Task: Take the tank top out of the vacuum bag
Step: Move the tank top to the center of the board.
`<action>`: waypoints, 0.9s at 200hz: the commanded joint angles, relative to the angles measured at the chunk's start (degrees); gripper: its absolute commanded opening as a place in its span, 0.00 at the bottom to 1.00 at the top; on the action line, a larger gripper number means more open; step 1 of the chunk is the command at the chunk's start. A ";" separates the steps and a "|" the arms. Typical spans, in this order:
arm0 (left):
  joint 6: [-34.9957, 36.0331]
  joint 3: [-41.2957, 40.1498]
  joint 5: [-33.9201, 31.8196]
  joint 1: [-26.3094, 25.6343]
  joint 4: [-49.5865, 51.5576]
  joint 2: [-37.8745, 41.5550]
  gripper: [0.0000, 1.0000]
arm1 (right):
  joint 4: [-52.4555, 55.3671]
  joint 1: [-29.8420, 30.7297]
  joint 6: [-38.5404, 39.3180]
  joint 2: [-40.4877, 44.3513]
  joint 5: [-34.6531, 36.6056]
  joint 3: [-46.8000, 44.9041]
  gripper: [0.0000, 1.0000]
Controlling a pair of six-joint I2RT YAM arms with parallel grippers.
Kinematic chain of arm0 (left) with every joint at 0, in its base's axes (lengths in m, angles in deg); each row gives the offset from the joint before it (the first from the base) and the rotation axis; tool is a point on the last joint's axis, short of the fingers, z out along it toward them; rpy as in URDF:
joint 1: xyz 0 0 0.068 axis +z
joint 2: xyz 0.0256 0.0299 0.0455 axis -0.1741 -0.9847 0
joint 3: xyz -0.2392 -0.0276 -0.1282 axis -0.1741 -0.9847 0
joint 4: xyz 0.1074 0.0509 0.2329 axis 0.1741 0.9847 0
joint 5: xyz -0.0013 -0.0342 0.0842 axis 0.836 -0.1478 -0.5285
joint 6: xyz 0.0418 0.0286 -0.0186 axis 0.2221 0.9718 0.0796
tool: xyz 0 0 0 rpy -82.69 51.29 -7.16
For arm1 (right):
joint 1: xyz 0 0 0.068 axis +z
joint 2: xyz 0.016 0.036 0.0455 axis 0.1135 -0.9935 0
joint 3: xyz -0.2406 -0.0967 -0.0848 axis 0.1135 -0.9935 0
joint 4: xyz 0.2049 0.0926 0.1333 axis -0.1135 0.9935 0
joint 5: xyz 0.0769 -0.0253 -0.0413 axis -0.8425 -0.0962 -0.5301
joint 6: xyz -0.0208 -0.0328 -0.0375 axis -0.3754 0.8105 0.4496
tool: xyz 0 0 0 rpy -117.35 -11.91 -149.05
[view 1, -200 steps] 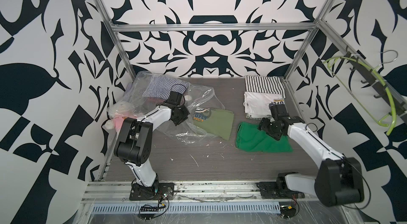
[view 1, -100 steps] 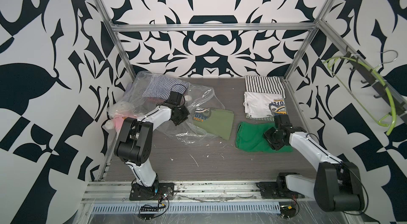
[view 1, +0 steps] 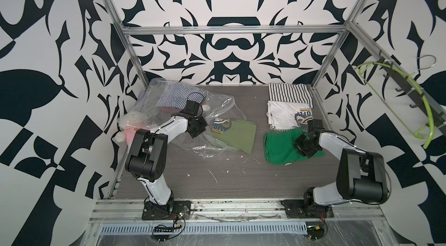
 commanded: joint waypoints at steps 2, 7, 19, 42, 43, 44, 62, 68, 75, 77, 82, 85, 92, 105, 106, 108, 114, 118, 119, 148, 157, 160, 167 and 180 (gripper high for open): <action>0.35 0.93 -1.23 0.38 1.62 -0.23 0.00 | -0.42 -3.55 2.34 -2.22 3.18 -0.41 0.31; 0.35 0.98 -1.32 0.38 1.69 -0.27 0.00 | -0.46 -4.19 2.36 -2.22 3.24 -0.42 0.30; 0.25 1.02 -1.25 0.37 1.68 -0.45 0.00 | -0.71 -5.99 2.39 -2.18 2.99 -0.60 0.30; 0.18 1.41 -0.94 0.38 1.56 -0.84 0.00 | -2.30 -9.67 2.16 -2.22 -0.30 -1.19 0.30; 0.17 1.40 -0.91 0.34 1.55 -0.84 0.00 | -2.35 -9.84 2.15 -2.22 -0.63 -1.20 0.30; 0.20 1.44 -0.90 0.36 1.55 -0.84 0.00 | -2.37 -9.92 2.15 -2.22 -0.79 -1.21 0.30; 0.15 1.90 -0.71 0.38 1.72 -0.84 0.00 | -4.01 -10.23 4.32 -0.04 -3.78 -1.22 0.33; 0.18 2.03 -0.67 0.38 1.82 -0.80 0.00 | -4.06 -9.80 4.99 1.55 -4.37 -1.30 0.34; 0.17 2.10 -0.79 0.38 1.96 -0.68 0.00 | -3.56 -9.32 5.88 3.57 -4.31 -1.41 0.36; 0.16 2.10 -0.80 0.38 1.92 -0.65 0.00 | -3.32 -9.17 6.16 4.11 -4.28 -1.40 0.37; 0.17 2.18 -0.84 0.38 1.91 -0.59 0.00 | -2.64 -8.68 6.72 5.86 -3.89 -1.47 0.38; 0.19 2.17 -0.89 0.38 1.95 -0.50 0.00 | -2.20 -8.34 7.05 6.73 -3.58 -1.55 0.39; 0.16 2.13 -0.88 0.34 1.96 -0.49 0.00 | -1.18 -7.44 7.67 8.83 -3.07 -1.79 0.42; 0.07 2.10 -0.79 0.36 1.95 -0.58 0.00 | 1.45 -4.44 8.09 12.10 -1.99 -2.37 0.46; 0.07 2.10 -0.75 0.37 1.97 -0.58 0.00 | 1.68 -4.10 8.06 12.37 -1.82 -2.36 0.47; 0.11 2.05 -0.77 0.31 1.92 -0.58 0.00 | 2.16 -3.32 7.98 12.86 -1.52 -2.38 0.47; 0.04 1.95 -0.80 0.32 1.99 -0.55 0.00 | 3.52 -1.12 7.60 14.12 -0.48 -2.59 0.48; -0.01 1.85 -0.87 0.33 1.96 -0.49 0.00 | 4.34 0.51 7.26 14.82 0.17 -2.74 0.48; -0.02 1.84 -0.88 0.35 1.93 -0.45 0.00 | 4.53 1.01 7.16 15.00 0.31 -2.81 0.48; -0.28 0.96 -1.04 0.29 1.55 -0.26 0.00 | 4.41 11.84 1.95 18.22 -0.27 -5.72 0.45; -0.28 0.79 -1.07 0.29 1.39 -0.32 0.00 | 3.31 14.48 0.40 17.30 -0.96 -6.06 0.42; -0.23 0.76 -1.07 0.29 1.32 -0.36 0.00 | 2.92 15.30 0.13 16.72 -1.10 -6.07 0.41; -0.36 0.65 -0.93 0.29 1.14 -0.40 0.00 | 1.83 17.04 -0.41 15.10 -1.21 -5.84 0.39; -0.30 0.64 -0.65 0.29 0.86 -0.67 0.00 | -0.04 19.28 -1.51 10.95 -1.60 -4.92 0.33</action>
